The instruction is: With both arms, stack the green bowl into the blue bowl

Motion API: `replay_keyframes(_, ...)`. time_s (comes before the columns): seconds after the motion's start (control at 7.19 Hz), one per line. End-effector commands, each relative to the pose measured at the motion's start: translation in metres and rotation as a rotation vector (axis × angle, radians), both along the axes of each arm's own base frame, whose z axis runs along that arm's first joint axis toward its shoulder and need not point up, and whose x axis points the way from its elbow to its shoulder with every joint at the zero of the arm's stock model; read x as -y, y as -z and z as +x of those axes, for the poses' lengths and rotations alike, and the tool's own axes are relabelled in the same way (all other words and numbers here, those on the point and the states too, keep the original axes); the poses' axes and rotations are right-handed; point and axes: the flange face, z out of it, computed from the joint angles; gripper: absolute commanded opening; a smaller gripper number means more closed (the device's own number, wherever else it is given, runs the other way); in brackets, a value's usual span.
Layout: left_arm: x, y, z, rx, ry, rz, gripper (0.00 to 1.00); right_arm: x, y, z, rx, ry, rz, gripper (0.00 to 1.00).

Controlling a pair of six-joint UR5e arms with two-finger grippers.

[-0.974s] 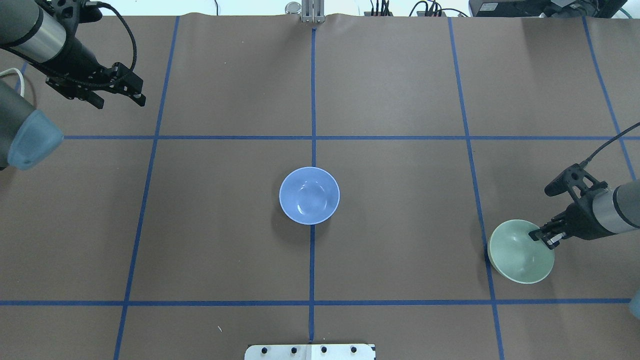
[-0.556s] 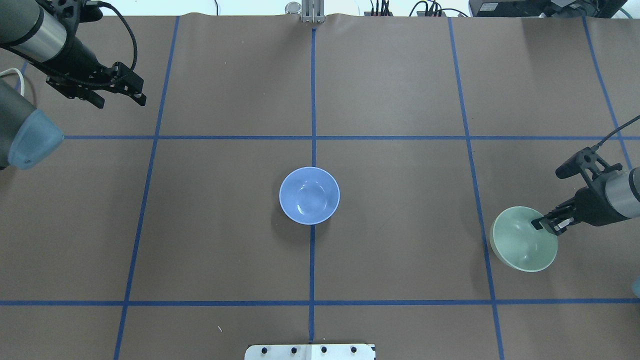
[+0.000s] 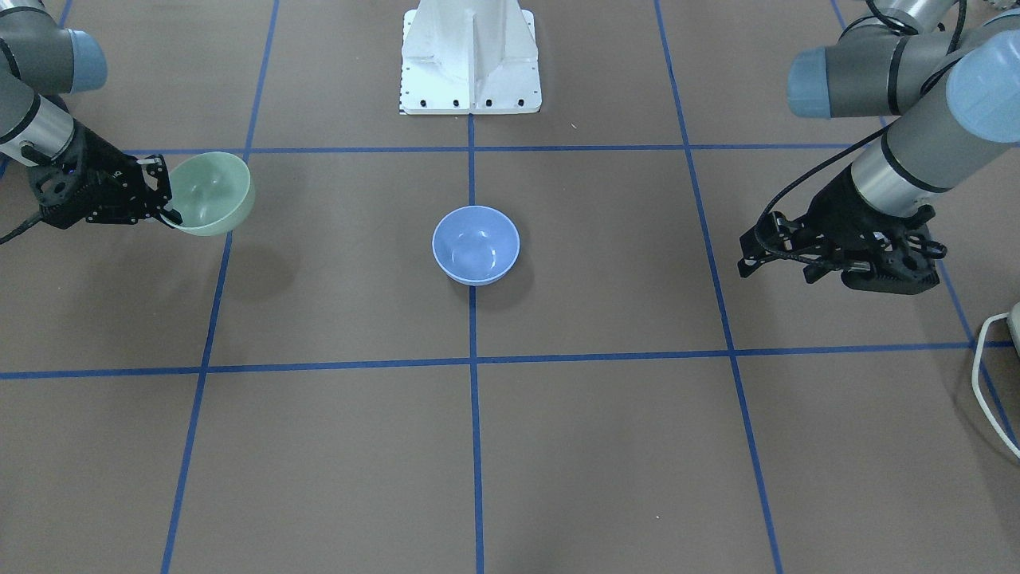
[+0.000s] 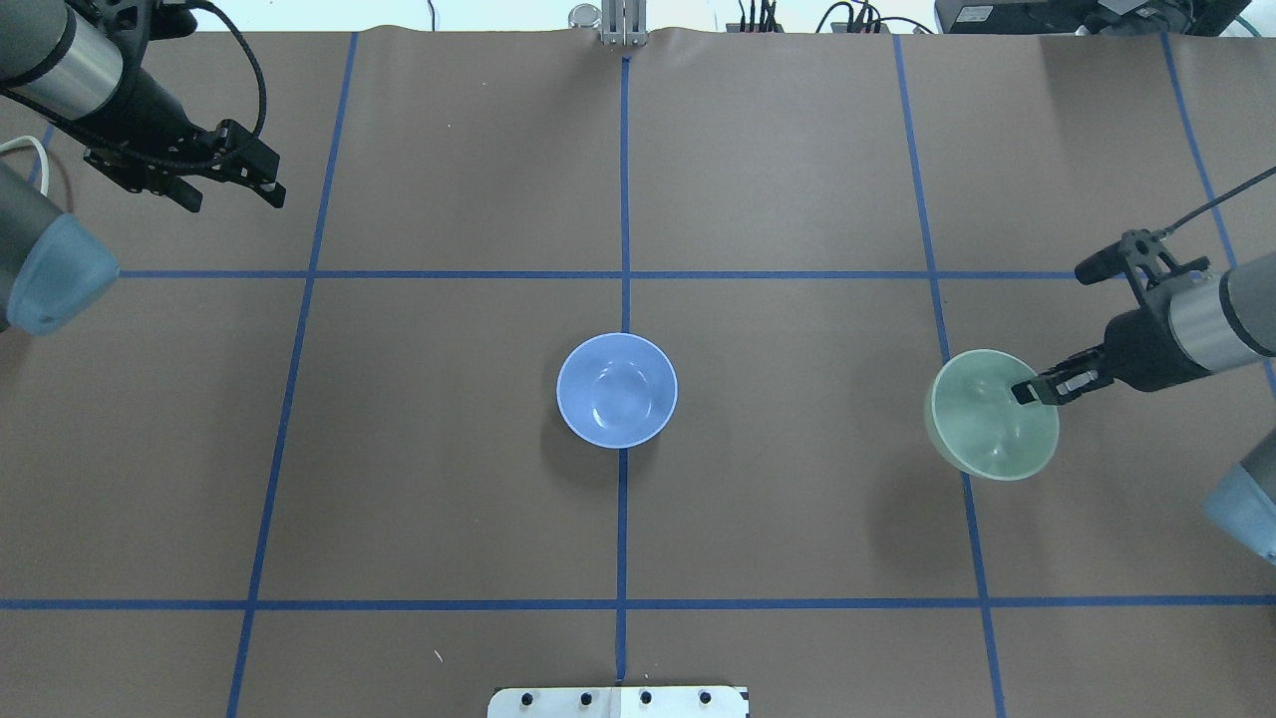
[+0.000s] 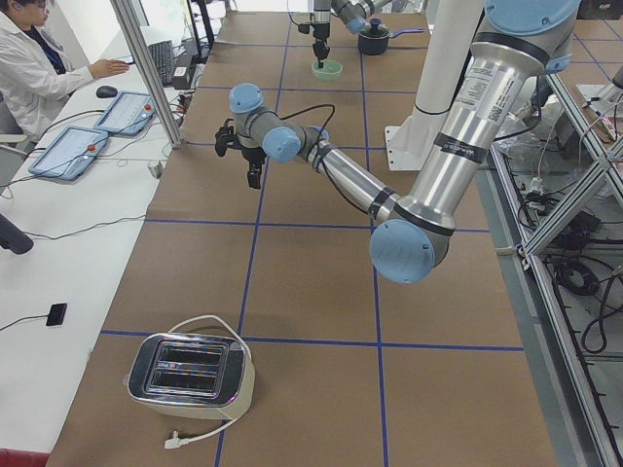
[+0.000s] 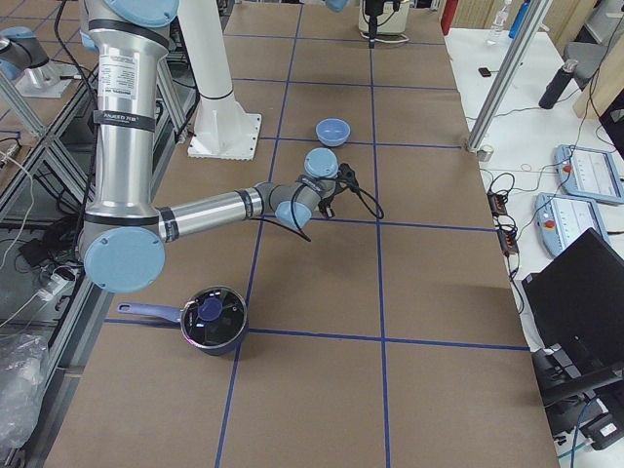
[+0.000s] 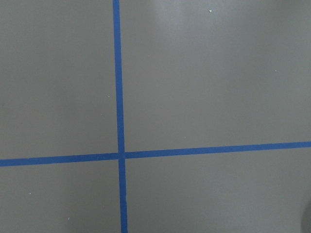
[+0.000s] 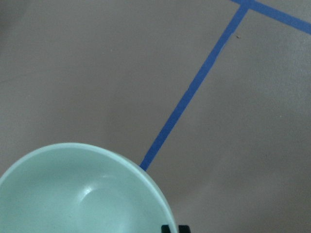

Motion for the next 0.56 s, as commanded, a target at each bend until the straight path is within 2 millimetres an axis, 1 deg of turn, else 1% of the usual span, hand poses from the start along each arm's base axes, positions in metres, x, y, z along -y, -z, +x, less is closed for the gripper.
replay_keyframes(0.0, 0.006, -0.001, -0.015, 0.003, 0.002, 0.029, 0.97, 0.049, 0.076, -0.035, -0.025, -0.041, -0.064, 0.15)
replay_keyframes(0.14, 0.012, -0.012, -0.031, 0.024, -0.035, 0.087, 0.97, 0.066, 0.114, -0.049, -0.036, -0.063, -0.096, 0.15)
replay_keyframes(0.28, 0.013, -0.022, -0.038, 0.022, -0.074, 0.119, 0.97, 0.079, 0.147, -0.063, -0.051, -0.095, -0.127, 0.15)
replay_keyframes(0.42, 0.013, -0.023, -0.038, 0.021, -0.074, 0.126, 0.98, 0.082, 0.173, -0.077, -0.057, -0.103, -0.138, 0.15)
